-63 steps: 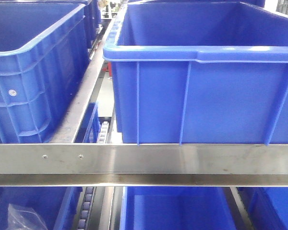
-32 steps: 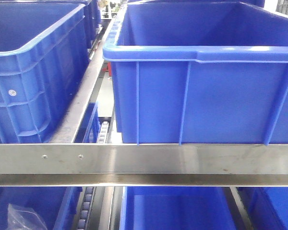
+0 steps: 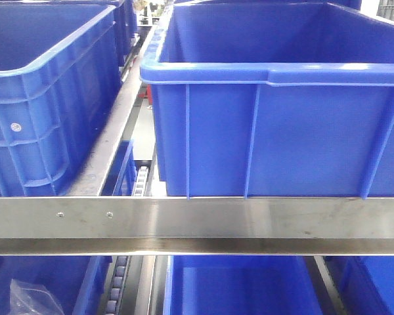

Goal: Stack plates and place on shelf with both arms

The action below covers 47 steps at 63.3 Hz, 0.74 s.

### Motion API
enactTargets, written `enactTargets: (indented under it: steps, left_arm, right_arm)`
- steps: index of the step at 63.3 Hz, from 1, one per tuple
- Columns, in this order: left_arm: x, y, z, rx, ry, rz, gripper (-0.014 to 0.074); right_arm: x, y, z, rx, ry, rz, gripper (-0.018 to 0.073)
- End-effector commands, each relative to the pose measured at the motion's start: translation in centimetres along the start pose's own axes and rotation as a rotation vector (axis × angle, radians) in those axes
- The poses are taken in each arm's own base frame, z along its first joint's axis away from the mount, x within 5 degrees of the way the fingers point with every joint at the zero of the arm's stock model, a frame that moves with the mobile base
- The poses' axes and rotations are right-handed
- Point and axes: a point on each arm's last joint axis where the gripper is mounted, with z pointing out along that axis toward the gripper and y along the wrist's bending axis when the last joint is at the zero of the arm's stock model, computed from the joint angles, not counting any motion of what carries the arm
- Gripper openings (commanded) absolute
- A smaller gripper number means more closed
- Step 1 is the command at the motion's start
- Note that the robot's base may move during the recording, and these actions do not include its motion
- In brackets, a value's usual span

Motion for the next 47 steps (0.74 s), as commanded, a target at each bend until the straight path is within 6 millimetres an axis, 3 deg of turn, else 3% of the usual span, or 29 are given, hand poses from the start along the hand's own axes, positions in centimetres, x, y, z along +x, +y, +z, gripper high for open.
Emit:
enactTargets:
  steps: [1,47]
  left_arm:
    - [-0.13,0.05,-0.06,-0.010,-0.081,-0.004,0.0084]
    - [-0.13,0.06,-0.06,-0.011,-0.081,-0.004,0.0084]
  right_arm:
    - [-1.42,0.02,-0.32,0.002,-0.124,-0.012,0.0056]
    - [-1.42,0.02,-0.32,0.002,-0.124,-0.012,0.0056]
